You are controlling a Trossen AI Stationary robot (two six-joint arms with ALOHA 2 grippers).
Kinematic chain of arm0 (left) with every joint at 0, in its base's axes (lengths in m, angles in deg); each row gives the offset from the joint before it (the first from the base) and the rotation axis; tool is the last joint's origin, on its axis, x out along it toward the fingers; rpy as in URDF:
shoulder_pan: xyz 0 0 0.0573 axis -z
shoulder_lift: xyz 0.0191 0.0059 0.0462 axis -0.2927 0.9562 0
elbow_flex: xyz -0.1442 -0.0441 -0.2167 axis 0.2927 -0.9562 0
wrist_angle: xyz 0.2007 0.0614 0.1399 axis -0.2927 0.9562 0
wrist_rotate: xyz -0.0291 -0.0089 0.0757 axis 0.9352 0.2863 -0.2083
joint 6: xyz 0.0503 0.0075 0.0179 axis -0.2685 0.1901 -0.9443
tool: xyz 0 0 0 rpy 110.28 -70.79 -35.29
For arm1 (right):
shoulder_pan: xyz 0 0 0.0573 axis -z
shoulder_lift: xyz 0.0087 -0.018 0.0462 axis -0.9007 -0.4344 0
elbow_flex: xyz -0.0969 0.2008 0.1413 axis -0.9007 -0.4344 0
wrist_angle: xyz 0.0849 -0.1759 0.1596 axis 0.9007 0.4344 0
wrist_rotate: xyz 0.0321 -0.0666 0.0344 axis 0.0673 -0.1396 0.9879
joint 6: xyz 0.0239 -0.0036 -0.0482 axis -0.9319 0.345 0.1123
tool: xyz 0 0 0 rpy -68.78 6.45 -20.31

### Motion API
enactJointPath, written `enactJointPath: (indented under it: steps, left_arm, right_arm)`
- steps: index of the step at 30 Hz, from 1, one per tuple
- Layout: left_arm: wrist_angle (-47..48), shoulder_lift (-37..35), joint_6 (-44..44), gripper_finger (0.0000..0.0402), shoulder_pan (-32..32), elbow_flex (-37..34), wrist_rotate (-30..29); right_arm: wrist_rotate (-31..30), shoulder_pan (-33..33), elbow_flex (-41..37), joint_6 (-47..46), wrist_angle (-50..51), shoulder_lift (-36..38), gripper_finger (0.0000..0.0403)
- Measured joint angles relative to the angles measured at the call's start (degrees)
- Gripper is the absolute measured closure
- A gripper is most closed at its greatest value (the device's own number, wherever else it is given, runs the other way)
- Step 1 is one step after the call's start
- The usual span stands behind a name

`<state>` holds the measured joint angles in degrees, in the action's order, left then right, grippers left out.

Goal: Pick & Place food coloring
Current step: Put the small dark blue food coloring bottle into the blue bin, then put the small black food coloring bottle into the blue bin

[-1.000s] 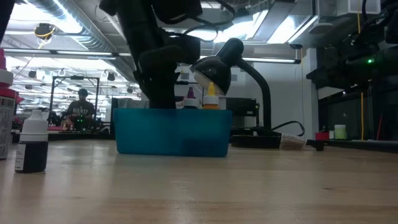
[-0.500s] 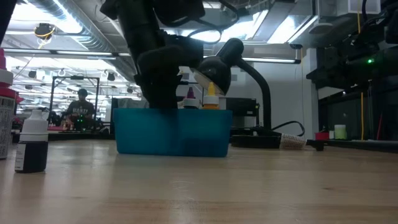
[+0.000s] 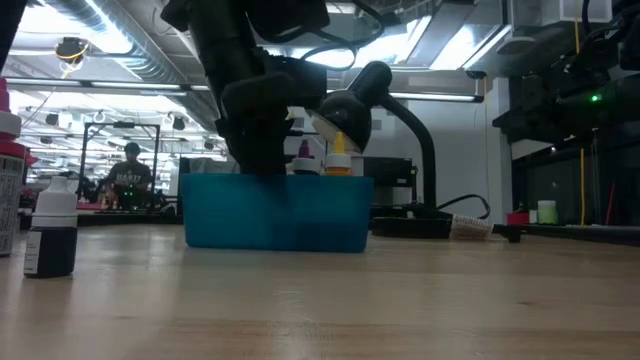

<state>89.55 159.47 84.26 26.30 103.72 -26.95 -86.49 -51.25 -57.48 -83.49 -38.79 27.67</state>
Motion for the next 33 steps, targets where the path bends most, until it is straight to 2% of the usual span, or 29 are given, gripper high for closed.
enactJointPath:
  steps: [13, 22, 27, 33]
  left_arm:
    - [1.9, -1.7, 0.0, 0.0255, 0.0, 0.0, -1.3]
    - [6.5, -7.4, 0.9, 0.0193, 0.6, 0.0, -4.7]
    - [12.3, -13.4, 5.0, 0.0166, 6.6, 0.0, -9.3]
    - [19.4, -16.9, 16.3, 0.0169, 16.3, 0.0, -10.6]
  right_arm:
    - [0.0, 0.0, 0.0, 0.0, 0.0, 0.0, 0.0159]
    - [0.0, 0.0, 0.0, 0.0, 0.0, 0.0, 0.0159]
    - [0.0, 0.0, 0.0, 0.0, 0.0, 0.0, 0.0159]
    - [0.0, 0.0, 0.0, 0.0, 0.0, 0.0, 0.0159]
